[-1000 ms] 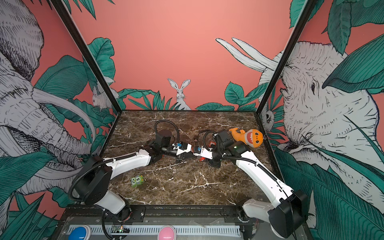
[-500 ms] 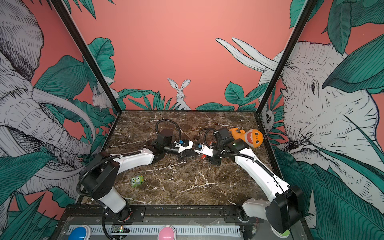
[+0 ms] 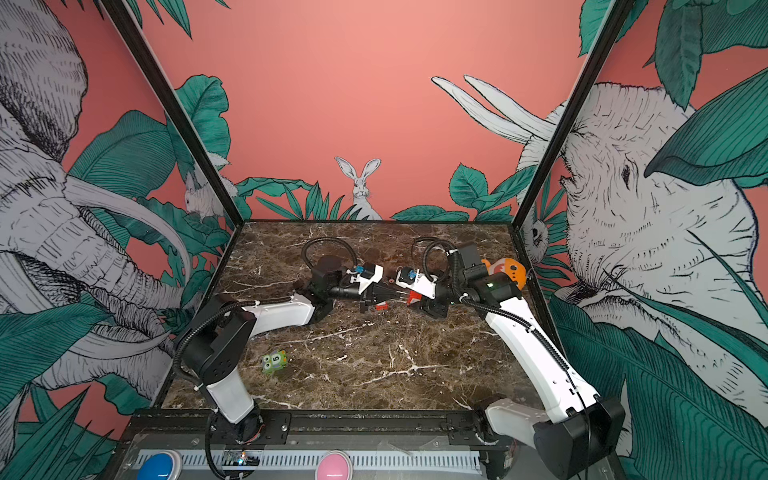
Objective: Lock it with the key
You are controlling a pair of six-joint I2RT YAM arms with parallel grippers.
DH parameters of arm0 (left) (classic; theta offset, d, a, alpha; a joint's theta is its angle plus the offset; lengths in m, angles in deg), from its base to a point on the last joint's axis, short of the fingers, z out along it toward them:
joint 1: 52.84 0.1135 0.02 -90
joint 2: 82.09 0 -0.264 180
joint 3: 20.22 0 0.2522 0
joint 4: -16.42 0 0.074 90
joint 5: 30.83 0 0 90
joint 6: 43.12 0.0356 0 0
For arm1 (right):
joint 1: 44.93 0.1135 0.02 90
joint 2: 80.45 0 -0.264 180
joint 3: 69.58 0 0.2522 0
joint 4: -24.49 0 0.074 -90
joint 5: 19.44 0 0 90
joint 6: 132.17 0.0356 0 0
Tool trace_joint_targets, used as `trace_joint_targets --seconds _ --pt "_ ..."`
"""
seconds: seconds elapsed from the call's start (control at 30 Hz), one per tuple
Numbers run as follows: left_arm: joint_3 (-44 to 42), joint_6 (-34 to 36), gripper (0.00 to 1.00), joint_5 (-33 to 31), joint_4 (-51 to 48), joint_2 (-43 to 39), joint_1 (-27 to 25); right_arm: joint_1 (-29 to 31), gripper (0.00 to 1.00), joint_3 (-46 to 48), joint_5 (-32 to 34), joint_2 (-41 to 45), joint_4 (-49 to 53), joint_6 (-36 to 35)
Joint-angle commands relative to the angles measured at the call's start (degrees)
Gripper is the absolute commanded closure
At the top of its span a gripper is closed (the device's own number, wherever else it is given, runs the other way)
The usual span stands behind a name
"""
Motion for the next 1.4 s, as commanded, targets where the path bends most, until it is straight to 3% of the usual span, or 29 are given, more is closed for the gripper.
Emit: trace_joint_targets --seconds 0.0,0.1,0.4,0.67,0.8,1.37 --pt "1.66 -10.12 1.0 1.22 15.11 0.69 1.17 -3.15 0.38 -2.56 -4.08 2.65 5.64 2.42" --pt "2.44 -11.52 1.0 1.93 16.27 1.46 1.17 -5.83 0.42 -4.23 -3.97 3.23 6.9 7.07" --pt "1.34 -9.25 1.0 3.35 14.05 -0.27 1.16 -10.98 0.53 -6.42 -3.79 0.2 9.6 9.65" --pt "2.02 -3.29 1.0 3.34 5.56 -3.28 0.82 -12.25 0.64 -7.26 -8.64 -4.2 12.18 6.26" --pt "2.51 -1.09 1.0 3.78 2.26 -4.24 0.39 -12.28 0.67 -6.32 -6.23 -4.91 12.21 4.71" --pt "3.49 -0.68 1.0 3.1 2.65 -4.15 -0.94 -12.22 0.72 -2.12 -10.87 -6.48 12.47 2.18"
